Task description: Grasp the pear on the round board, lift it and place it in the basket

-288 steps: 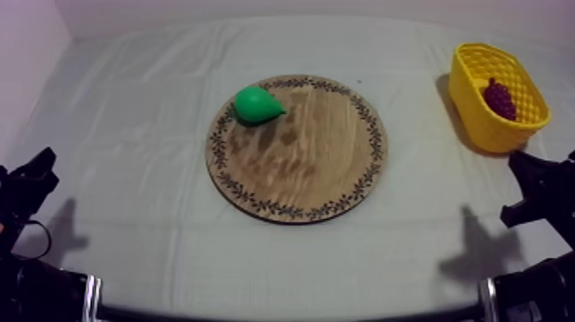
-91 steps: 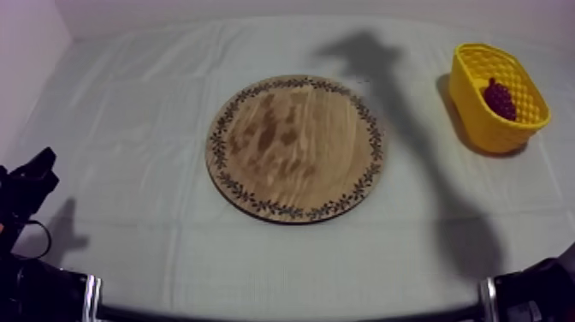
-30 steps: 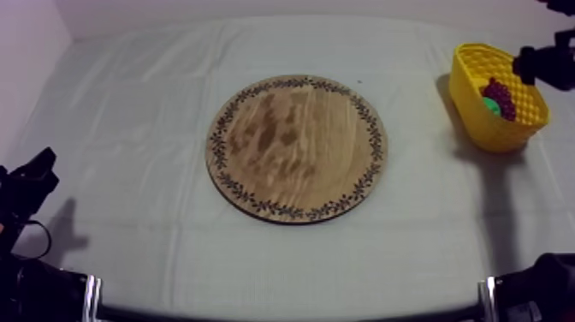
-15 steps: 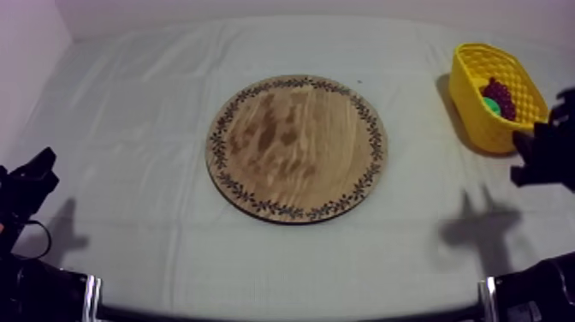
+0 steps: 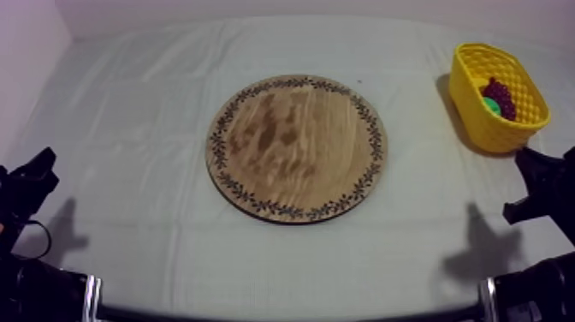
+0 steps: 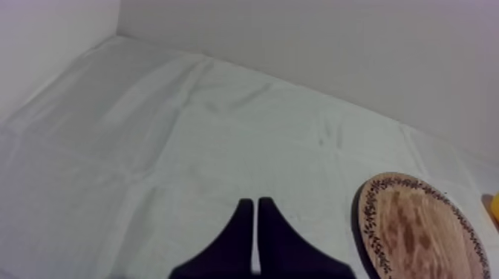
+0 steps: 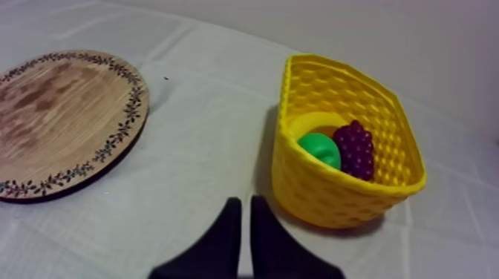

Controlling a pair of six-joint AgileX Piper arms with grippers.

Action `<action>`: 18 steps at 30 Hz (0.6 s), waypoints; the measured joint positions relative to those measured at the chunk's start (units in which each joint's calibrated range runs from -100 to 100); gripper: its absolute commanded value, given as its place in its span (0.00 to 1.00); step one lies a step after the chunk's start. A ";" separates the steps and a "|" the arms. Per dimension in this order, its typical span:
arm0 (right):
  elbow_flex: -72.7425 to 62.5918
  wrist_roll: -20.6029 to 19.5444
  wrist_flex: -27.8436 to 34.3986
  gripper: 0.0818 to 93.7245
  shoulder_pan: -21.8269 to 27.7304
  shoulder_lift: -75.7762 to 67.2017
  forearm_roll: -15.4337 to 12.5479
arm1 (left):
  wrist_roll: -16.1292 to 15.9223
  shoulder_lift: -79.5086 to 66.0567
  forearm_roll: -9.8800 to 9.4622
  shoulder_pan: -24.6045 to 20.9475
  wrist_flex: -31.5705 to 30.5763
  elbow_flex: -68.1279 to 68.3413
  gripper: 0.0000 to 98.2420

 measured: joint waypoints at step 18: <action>0.22 -1.82 0.55 0.00 -2.76 -0.28 1.08 | 0.00 0.00 0.00 0.00 0.00 0.00 0.00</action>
